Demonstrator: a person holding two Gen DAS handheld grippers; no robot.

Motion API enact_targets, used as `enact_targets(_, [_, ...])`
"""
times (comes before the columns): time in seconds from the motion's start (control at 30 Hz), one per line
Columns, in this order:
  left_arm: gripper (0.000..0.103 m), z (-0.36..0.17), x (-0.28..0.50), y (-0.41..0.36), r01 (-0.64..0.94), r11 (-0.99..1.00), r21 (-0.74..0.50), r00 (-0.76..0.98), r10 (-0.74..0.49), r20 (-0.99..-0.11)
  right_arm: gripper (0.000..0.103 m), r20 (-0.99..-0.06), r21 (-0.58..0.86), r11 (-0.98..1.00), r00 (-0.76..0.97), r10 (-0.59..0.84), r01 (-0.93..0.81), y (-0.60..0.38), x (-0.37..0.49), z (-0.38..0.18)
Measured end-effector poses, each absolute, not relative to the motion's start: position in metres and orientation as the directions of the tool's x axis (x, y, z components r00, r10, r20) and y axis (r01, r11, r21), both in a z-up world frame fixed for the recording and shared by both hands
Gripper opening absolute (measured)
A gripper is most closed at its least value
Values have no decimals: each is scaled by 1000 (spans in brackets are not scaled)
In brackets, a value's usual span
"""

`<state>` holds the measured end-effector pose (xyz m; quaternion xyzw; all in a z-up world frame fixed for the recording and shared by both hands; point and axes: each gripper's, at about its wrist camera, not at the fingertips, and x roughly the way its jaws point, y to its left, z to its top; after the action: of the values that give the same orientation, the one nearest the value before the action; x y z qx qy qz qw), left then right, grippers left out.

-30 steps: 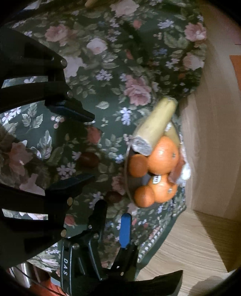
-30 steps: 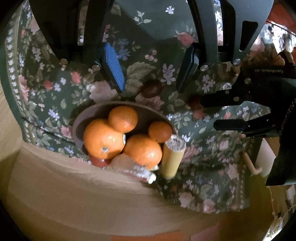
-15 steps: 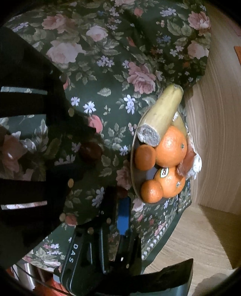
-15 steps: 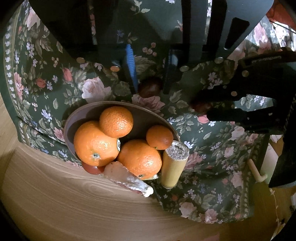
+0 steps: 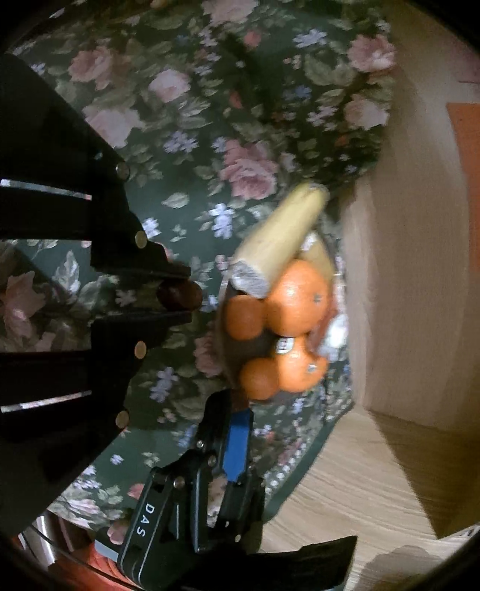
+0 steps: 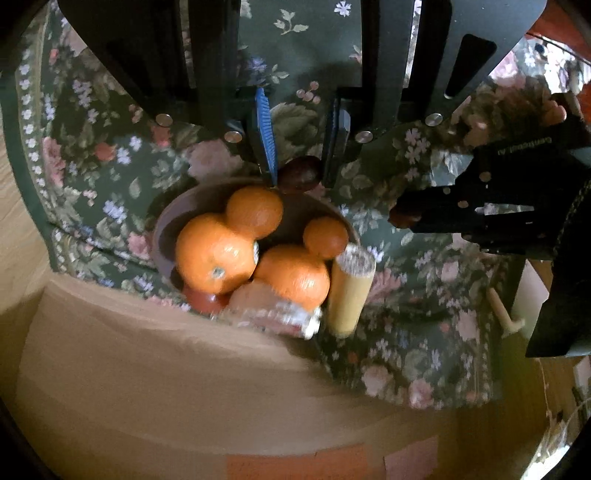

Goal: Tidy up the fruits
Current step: 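Grasp a dark red date with the left gripper while the right gripper grasps another date, then place both dates onto the plate and open both grippers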

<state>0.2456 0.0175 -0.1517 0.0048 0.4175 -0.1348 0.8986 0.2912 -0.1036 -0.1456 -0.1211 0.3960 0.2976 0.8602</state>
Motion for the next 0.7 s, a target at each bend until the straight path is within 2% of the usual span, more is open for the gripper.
enact_targets(0.33, [16,-123,279,19,225,970,-94,666,-223,-712,22,-723,4,803,554,413,-595,-102,311,-129])
enact_targets(0.7, [16,-130,311,13,234,966,-106,642,-236,-730,22,-748,-8,785,524,407,-620,-85,331,-141])
